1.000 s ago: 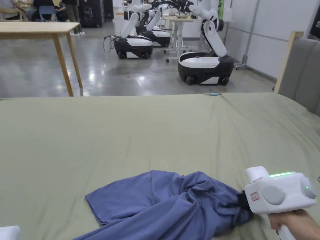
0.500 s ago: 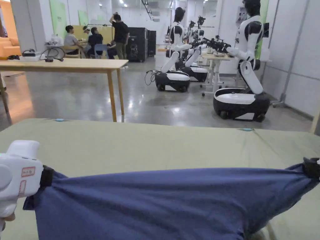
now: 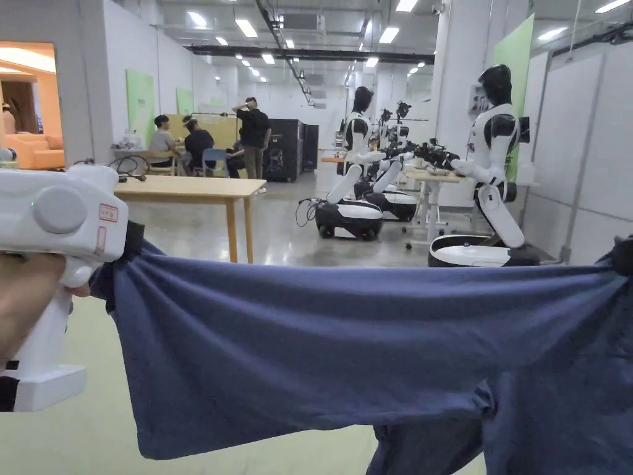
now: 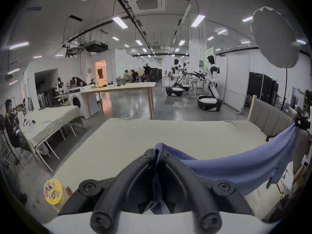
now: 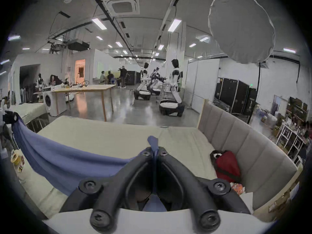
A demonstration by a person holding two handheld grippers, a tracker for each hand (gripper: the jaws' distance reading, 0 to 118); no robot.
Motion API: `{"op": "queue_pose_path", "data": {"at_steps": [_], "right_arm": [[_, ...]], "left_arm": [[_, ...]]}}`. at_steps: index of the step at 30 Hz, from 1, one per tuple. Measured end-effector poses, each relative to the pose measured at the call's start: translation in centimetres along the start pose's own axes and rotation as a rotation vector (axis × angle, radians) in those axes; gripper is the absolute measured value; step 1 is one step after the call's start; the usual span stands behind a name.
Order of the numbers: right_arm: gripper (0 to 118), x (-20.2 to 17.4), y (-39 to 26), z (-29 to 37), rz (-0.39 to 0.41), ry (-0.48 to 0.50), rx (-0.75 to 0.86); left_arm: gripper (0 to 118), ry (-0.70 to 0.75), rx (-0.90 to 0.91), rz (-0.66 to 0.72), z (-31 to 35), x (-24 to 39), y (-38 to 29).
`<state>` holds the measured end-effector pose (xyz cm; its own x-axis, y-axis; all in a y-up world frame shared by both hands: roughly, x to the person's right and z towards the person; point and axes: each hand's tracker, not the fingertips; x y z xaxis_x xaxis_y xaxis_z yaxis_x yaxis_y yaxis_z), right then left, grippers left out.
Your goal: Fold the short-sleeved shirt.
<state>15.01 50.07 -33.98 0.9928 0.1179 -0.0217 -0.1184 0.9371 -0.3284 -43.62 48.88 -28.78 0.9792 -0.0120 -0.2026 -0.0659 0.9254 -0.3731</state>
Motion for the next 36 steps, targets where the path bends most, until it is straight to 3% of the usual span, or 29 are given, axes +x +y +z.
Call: {"op": "queue_pose_path", "data": {"at_steps": [13, 21, 23, 26, 30, 33, 36], "right_arm": [[3, -0.2, 6.4, -10.9, -0.005, -0.076, 0.01], [3, -1.2, 6.0, -17.8, -0.021, -0.103, -0.033], [3, -1.5, 4.6, -19.1, -0.031, -0.095, -0.046], [3, -2.0, 1.5, -20.7, 0.051, -0.104, -0.092], [3, -1.8, -5.1, -21.2, 0.021, -0.066, -0.172], [3, -1.8, -11.4, -19.9, 0.044, -0.036, -0.241], [3, -1.7, -18.0, -17.0, 0.002, 0.0, -0.309]], "left_arm": [[3, 0.058, 0.034, -0.01, -10.8, 3.6, 5.3], [3, 0.131, -0.012, 0.025, -18.4, 6.0, 3.6], [3, 0.134, -0.021, 0.011, -20.0, 6.5, 2.1], [3, 0.117, -0.073, -0.016, -21.5, 6.7, -0.8], [3, 0.082, -0.123, -0.014, -22.3, 6.0, -6.1], [3, 0.036, -0.226, -0.056, -21.8, 5.2, -11.5], [3, -0.004, -0.281, -0.038, -19.6, 4.1, -17.2]]}}
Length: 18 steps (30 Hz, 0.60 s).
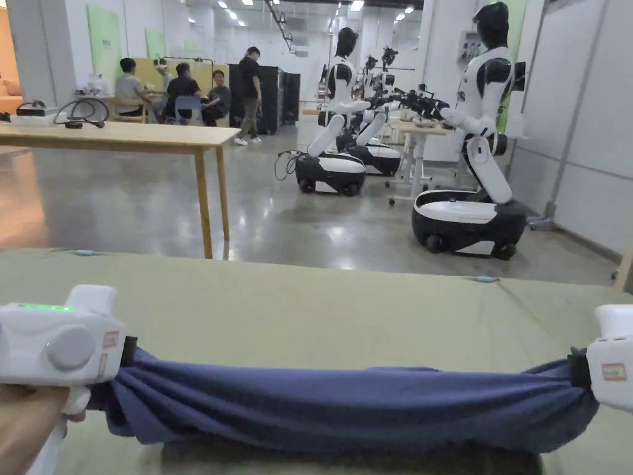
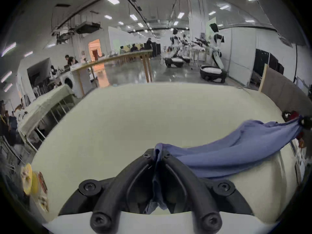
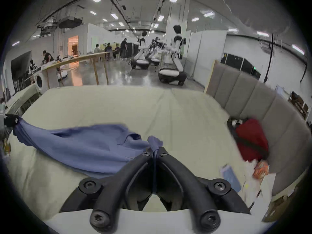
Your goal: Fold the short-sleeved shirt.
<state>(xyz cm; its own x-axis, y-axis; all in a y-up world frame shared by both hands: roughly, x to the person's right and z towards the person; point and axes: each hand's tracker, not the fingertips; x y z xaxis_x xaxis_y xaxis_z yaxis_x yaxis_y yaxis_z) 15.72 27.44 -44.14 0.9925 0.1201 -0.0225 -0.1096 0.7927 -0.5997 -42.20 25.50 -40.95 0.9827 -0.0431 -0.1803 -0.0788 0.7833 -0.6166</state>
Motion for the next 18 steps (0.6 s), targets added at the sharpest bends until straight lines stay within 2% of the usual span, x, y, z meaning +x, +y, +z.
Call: {"op": "queue_pose_path", "data": {"at_steps": [2, 5, 8, 10, 12, 18], "right_arm": [[3, 0.1, -4.7, 1.0, 0.023, 0.008, -0.066], [3, 1.0, -10.6, 3.1, -0.046, 0.025, -0.103], [3, 1.2, -15.6, 6.3, -0.048, 0.03, -0.102], [3, 1.7, -17.8, 8.3, -0.071, 0.036, -0.122], [3, 2.0, -19.7, 10.9, -0.127, 0.052, -0.114], [3, 3.0, -22.6, 15.9, -0.151, 0.062, -0.104]], "left_arm": [[3, -0.038, -0.036, 0.057, 1.2, -0.9, -4.1], [3, -0.049, -0.054, 0.045, 2.8, -2.2, -8.7], [3, -0.067, -0.079, 0.06, 5.2, -3.0, -12.6], [3, -0.07, -0.078, 0.069, 7.2, -3.4, -14.5], [3, -0.078, -0.083, 0.057, 9.2, -3.7, -16.0], [3, -0.107, -0.094, 0.073, 13.4, -5.2, -18.7]]}}
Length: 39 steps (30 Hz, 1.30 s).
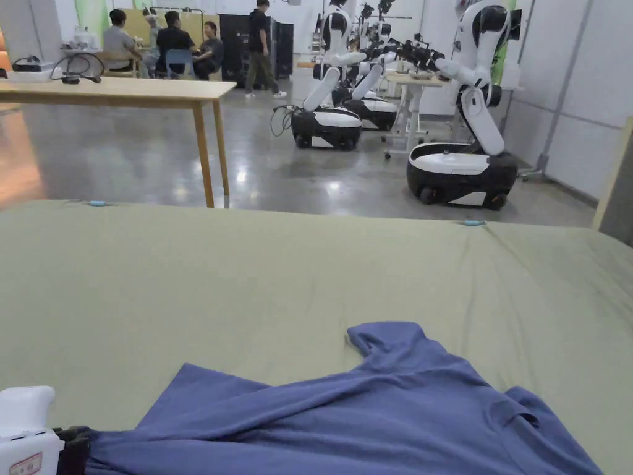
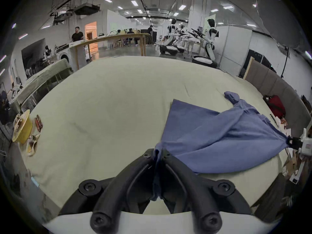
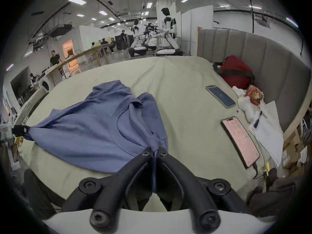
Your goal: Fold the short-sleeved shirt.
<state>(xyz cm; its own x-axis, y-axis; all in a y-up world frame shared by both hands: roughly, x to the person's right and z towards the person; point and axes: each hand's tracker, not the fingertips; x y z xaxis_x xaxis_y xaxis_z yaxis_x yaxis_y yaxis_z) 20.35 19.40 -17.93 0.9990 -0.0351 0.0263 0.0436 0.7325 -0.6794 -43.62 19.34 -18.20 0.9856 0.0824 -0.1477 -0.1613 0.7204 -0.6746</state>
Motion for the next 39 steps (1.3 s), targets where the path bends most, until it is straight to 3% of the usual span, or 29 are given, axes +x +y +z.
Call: {"op": "queue_pose_path", "data": {"at_steps": [8, 10, 11, 12, 15, 16, 19, 21, 22, 23, 24, 25, 26, 35, 39], "right_arm": [[4, 0.1, -1.1, -0.6, 0.016, -0.013, -0.024], [13, 0.1, -1.5, -1.2, 0.018, -0.014, -0.046], [35, 0.1, -1.9, -1.3, 0.016, -0.016, -0.038], [77, 0.1, -1.9, -1.4, 0.012, -0.022, -0.039], [113, -0.1, -1.9, -1.0, -0.008, -0.021, -0.033], [118, -0.7, -1.9, -0.3, -0.011, -0.006, 0.032], [117, -2.5, -0.9, 1.0, 0.044, -0.062, 0.087], [117, -4.2, -0.8, 1.9, 0.041, -0.044, 0.125], [112, -5.0, -0.8, 2.5, 0.037, -0.035, 0.148], [98, -5.8, -0.9, 3.1, 0.025, -0.036, 0.191], [70, -6.5, -1.0, 3.7, 0.017, -0.032, 0.231], [18, -7.6, -1.5, 4.2, 0.023, -0.035, 0.26], [1, -8.6, -1.8, 4.3, 0.029, -0.058, 0.264], [1, -13.6, -4.7, 5.0, 0.114, -0.043, 0.29], [1, -14.4, -5.2, 4.9, 0.097, 0.006, 0.267]], "left_arm": [[3, -0.019, -0.053, 0.01, 0.2, -0.1, -2.0], [6, -0.021, -0.064, 0.015, -0.3, -0.3, -2.3], [18, -0.024, -0.067, 0.016, -0.2, 0.0, -2.6], [47, -0.027, -0.07, 0.019, -0.2, 0.0, -2.7], [92, 0.0, -0.068, 0.027, -0.6, -0.7, -3.4], [118, 0.005, -0.054, 0.034, -0.2, -0.8, -3.6], [112, 0.046, 0.037, 0.058, 1.5, -0.4, -3.4], [111, 0.064, 0.123, 0.078, 3.1, 0.0, -3.4], [104, 0.081, 0.151, 0.086, 4.0, 0.3, -3.5], [93, 0.096, 0.181, 0.088, 4.9, 0.7, -3.7], [72, 0.108, 0.219, 0.084, 5.7, 1.1, -3.9], [28, 0.118, 0.237, 0.072, 6.4, 1.4, -4.2], [0, 0.129, 0.248, 0.069, 7.0, 1.7, -4.6], [0, 0.126, 0.265, 0.127, 9.9, 2.6, -8.3], [0, 0.106, 0.218, 0.179, 9.5, 1.6, -9.0]]}}
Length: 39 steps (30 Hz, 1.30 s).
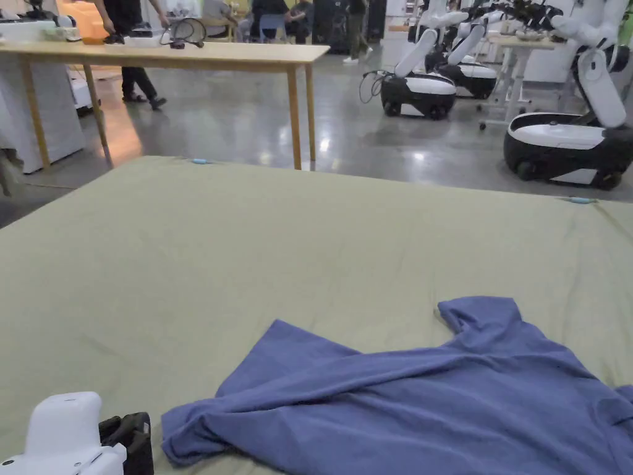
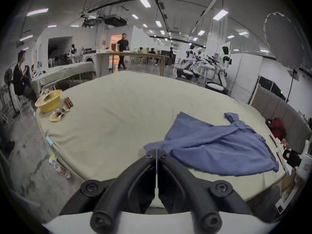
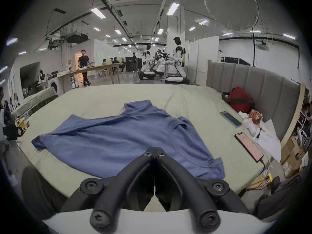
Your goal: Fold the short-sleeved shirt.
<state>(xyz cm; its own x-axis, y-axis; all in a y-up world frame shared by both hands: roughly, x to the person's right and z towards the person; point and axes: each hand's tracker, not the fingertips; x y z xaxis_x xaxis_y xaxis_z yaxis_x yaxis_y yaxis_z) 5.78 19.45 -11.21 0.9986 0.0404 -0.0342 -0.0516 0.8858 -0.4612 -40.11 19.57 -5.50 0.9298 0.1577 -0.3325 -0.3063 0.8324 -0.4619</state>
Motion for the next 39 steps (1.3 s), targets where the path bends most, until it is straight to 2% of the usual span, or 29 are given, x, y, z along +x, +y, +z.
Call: {"op": "queue_pose_path", "data": {"at_steps": [8, 9, 10, 11, 12, 13, 18, 19, 20, 21, 22, 23, 25, 27, 35, 39], "right_arm": [[1, -1.2, -0.6, -1.1, 0.006, 0.049, -0.049], [1, -1.3, -0.6, -1.2, 0.006, 0.049, -0.049], [1, -1.4, -0.7, -1.2, 0.006, 0.051, -0.055], [1, -1.4, -0.7, -1.4, 0.006, 0.059, -0.066], [1, -1.5, -0.8, -1.5, 0.005, 0.062, -0.072], [1, -1.6, -0.9, -1.6, 0.002, 0.061, -0.072], [1, -1.7, -1.3, -2.0, 0.002, 0.067, -0.101], [1, -1.6, -1.4, -2.1, 0.0, 0.075, -0.11], [1, -1.6, -1.5, -2.1, 0.002, 0.075, -0.113], [1, -1.6, -1.5, -2.2, 0.006, 0.072, -0.115], [1, -1.6, -1.6, -2.3, 0.012, 0.07, -0.118], [1, -1.5, -1.6, -2.4, 0.014, 0.067, -0.118], [1, -1.2, -1.6, -2.7, 0.011, 0.07, -0.127], [1, -1.0, -1.4, -3.3, 0.003, 0.072, -0.139], [1, 1.3, 2.2, -7.2, -0.012, 0.072, -0.159], [1, 2.7, 6.5, -12.7, 0.102, 0.047, -0.16]], "left_arm": [[0, -0.034, -0.112, -0.001, -3.2, -1.9, 1.7], [4, -0.056, -0.159, -0.011, -4.2, -2.2, 2.3], [16, -0.073, -0.204, -0.008, -5.3, -2.5, 2.9], [40, -0.088, -0.238, -0.008, -6.4, -2.7, 3.3], [80, -0.098, -0.255, 0.003, -7.5, -2.8, 3.7], [114, -0.092, -0.295, -0.005, -9.0, -2.9, 4.0], [107, -0.031, -0.384, -0.089, -13.4, -1.9, 4.3], [101, -0.033, -0.393, -0.086, -14.2, -1.7, 4.0], [89, -0.033, -0.424, -0.083, -14.7, -1.7, 3.8], [67, -0.048, -0.429, -0.07, -14.8, -1.5, 3.5], [34, -0.094, -0.458, -0.057, -14.6, -1.2, 3.1], [25, -0.132, -0.45, -0.047, -14.2, -0.8, 2.8], [16, -0.099, -0.435, -0.12, -13.8, -0.1, 2.8], [11, -0.109, -0.434, -0.103, -13.9, -0.2, 3.0], [9, -0.119, -0.414, -0.131, -13.1, 0.0, 3.2], [9, -0.135, -0.416, -0.139, -13.2, -0.5, 3.7]]}}
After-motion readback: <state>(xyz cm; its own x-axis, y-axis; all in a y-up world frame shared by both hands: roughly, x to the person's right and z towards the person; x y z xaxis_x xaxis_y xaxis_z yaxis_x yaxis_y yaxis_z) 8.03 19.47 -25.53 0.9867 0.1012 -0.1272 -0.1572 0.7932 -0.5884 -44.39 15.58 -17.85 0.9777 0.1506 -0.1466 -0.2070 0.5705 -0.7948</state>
